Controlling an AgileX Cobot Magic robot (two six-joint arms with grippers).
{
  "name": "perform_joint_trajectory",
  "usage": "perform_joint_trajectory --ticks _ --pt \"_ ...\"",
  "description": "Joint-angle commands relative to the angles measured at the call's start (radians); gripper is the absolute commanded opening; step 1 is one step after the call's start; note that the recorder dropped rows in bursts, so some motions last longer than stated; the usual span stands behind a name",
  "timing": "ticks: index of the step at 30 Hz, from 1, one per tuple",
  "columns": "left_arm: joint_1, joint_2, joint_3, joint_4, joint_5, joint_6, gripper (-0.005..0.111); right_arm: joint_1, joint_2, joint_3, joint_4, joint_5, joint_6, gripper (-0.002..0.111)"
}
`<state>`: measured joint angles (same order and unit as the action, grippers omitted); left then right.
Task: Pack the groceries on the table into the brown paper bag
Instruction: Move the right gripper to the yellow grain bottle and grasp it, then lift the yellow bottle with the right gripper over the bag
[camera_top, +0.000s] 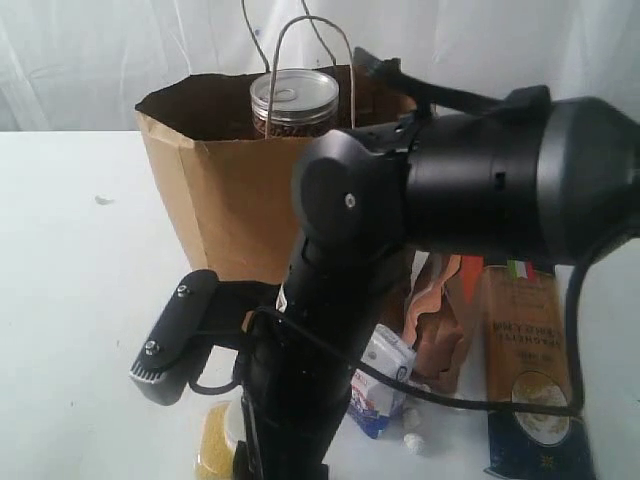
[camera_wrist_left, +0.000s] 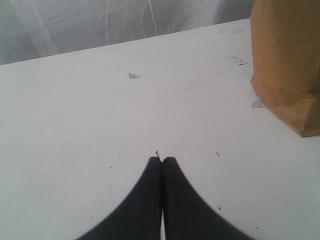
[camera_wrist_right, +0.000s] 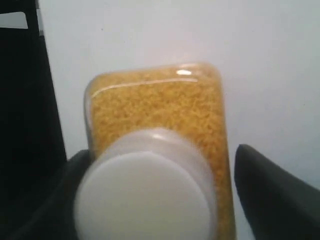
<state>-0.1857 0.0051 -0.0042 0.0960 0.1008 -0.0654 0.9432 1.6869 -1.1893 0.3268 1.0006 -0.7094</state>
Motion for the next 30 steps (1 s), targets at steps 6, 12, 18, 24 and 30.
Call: perform_joint_trajectory --ticks 6,12,18,24,30 --pt "0.003 -0.005 0.004 -0.001 -0.003 -0.001 0.000 0.003 -0.010 -0.002 -0.003 0.026 0.068 0.000" --pt "0.003 -0.005 0.004 -0.001 -0.003 -0.001 0.000 0.003 -0.140 -0.056 -0.017 0.047 0.159 0.000" --pt "0.003 -0.005 0.004 -0.001 -0.003 -0.001 0.000 0.003 -0.329 -0.142 -0.140 0.080 0.370 0.000" --pt "0.003 -0.005 0.004 -0.001 -0.003 -0.001 0.000 0.003 -0.450 -0.258 -0.373 0.108 0.623 0.000" --pt "0.003 -0.005 0.004 -0.001 -0.003 -0.001 0.000 0.003 -0.493 -0.400 -0.555 0.108 0.772 0.000"
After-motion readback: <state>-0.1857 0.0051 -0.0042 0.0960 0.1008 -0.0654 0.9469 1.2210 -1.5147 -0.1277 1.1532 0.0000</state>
